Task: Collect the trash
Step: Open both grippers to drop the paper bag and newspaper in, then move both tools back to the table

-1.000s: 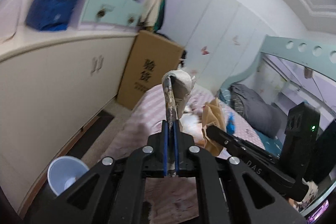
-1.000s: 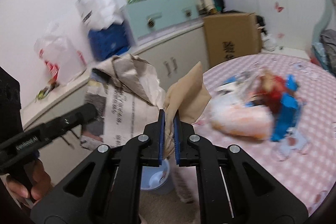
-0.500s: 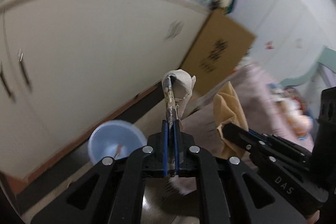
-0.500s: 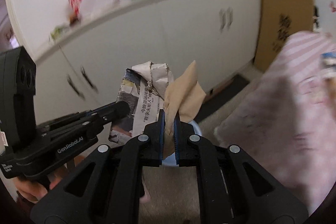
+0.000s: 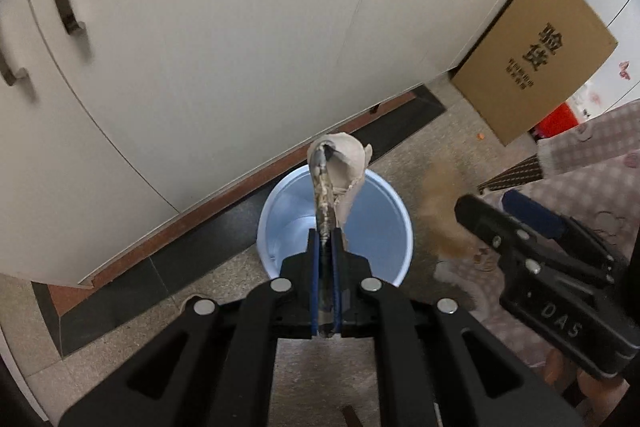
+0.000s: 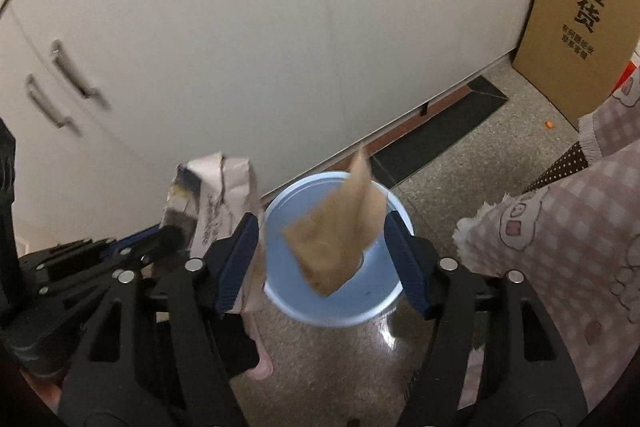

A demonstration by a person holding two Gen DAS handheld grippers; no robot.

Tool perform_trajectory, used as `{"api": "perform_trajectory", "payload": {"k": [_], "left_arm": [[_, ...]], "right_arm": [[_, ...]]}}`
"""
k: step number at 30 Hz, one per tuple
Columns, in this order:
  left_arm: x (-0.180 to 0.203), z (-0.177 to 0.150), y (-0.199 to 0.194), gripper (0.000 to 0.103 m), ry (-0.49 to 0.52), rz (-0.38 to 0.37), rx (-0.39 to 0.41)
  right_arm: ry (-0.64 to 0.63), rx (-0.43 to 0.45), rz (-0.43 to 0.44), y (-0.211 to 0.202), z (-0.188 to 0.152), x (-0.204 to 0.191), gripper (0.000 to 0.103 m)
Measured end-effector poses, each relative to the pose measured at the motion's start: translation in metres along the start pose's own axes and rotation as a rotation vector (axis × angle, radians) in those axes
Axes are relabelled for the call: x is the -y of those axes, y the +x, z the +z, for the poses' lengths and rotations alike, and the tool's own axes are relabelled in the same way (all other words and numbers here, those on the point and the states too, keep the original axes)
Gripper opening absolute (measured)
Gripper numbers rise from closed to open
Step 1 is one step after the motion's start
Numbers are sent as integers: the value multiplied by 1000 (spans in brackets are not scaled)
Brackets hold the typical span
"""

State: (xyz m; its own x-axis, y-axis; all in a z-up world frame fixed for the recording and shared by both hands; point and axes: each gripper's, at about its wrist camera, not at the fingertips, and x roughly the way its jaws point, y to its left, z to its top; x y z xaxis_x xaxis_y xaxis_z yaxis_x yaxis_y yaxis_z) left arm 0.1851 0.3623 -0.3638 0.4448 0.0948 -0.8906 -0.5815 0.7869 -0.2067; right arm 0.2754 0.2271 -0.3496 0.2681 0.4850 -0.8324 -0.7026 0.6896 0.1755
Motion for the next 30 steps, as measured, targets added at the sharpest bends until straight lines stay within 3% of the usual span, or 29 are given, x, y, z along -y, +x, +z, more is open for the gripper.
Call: {"api": "perform_trajectory", "payload": {"k": [4,10,17,19,21,26,28,30], "left_arm": [[-2,-1,25,6,-2,-1,-40],[10,-1,50,6,12,8,-82],[35,16,63,9,62,22,-86],[40,21,60,18,62,14,-68],[42,24,55,73,51,4,-59],[43,25,41,76,38,20,-57],[41,23,30,76,25,16,-42],[37,19,10,76,14,24,-8]], "right_arm": [[26,-34,-1,17,-5,4,65],[54,-61,-52,28,-20,17,74],[114,-30,-98,15,-24,37,78],[135,-15,-106,7,-23,44,80],[148,-4,-115,0,-23,49,81],[159,16,-135,-18,-22,52,86],[150,33,-129,-30,-22,50,94],[130,50,-132,-41,-20,45,94]]}}
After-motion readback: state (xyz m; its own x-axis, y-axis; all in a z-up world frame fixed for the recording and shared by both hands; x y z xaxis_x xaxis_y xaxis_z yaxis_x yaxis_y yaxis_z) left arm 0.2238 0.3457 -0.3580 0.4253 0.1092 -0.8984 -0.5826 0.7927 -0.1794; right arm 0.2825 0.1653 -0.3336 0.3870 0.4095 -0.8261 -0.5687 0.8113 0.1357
